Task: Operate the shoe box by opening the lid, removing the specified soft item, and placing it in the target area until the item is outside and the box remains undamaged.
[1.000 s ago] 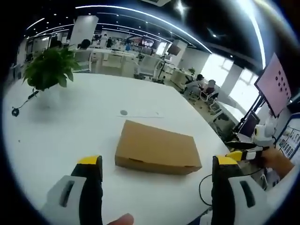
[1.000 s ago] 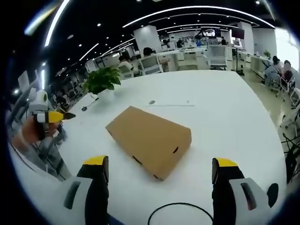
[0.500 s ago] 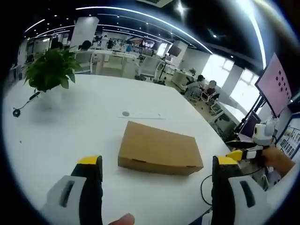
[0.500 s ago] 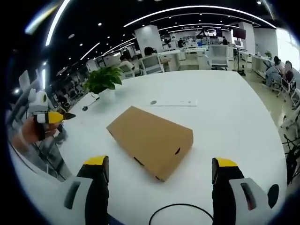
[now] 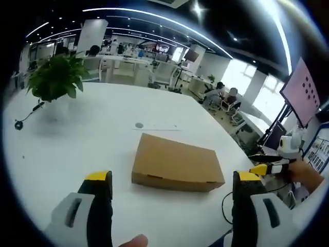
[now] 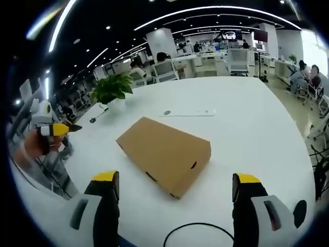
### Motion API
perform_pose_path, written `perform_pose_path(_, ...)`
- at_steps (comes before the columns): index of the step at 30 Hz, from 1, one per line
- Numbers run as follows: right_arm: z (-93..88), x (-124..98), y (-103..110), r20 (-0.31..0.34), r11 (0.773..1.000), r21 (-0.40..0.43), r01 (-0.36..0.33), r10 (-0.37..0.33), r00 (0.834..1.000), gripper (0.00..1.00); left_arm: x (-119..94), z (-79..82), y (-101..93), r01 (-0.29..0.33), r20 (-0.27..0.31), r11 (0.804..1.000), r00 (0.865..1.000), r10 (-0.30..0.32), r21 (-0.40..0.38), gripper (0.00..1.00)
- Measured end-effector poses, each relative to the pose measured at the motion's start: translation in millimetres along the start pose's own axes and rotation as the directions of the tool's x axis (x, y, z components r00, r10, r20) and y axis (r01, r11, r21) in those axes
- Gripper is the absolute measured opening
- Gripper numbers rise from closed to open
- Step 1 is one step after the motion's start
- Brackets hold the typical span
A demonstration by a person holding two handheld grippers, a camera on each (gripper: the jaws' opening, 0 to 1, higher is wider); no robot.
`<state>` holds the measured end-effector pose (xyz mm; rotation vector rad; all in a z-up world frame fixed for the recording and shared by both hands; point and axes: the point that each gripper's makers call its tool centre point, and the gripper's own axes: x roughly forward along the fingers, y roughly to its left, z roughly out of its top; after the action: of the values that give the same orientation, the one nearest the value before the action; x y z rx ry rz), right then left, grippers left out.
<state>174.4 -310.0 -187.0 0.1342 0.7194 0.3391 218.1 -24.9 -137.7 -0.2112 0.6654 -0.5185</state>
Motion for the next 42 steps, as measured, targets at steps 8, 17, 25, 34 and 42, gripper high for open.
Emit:
perform_pose_path(8, -5.3, 3, -2, -0.001, 1.000, 0.028, -0.004, 0.004, 1.000, 0.93, 0, -0.1, 4.5, -0.014, 0.003, 1.000, 1.000, 0.014, 0.006, 0.99)
perform_pose_path(17, -6.5, 12, -8, 0.006, 0.998, 0.063, -0.010, 0.010, 1.000, 0.91, 2, 1.0, -2.0, -0.011, 0.017, 0.999, 1.000, 0.010, 0.049, 0.99)
perform_pose_path(25, -5.2, 23, -10, 0.010, 0.996, 0.086, -0.019, 0.018, 1.000, 0.91, 4, -2.1, -5.9, 0.002, 0.005, 0.999, 1.000, -0.002, 0.040, 0.99)
perform_pose_path(34, -9.6, 31, -15, -0.009, 0.991, 0.128, -0.034, 0.035, 0.999, 0.88, -2, 1.5, -4.8, -0.006, 0.018, 0.998, 1.000, 0.005, 0.064, 0.99)
perform_pose_path(42, -7.8, 38, -16, -0.009, 0.987, 0.154, -0.046, 0.048, 0.999, 0.88, -3, 5.4, -7.4, -0.007, 0.049, 0.996, 0.999, 0.002, 0.093, 0.99)
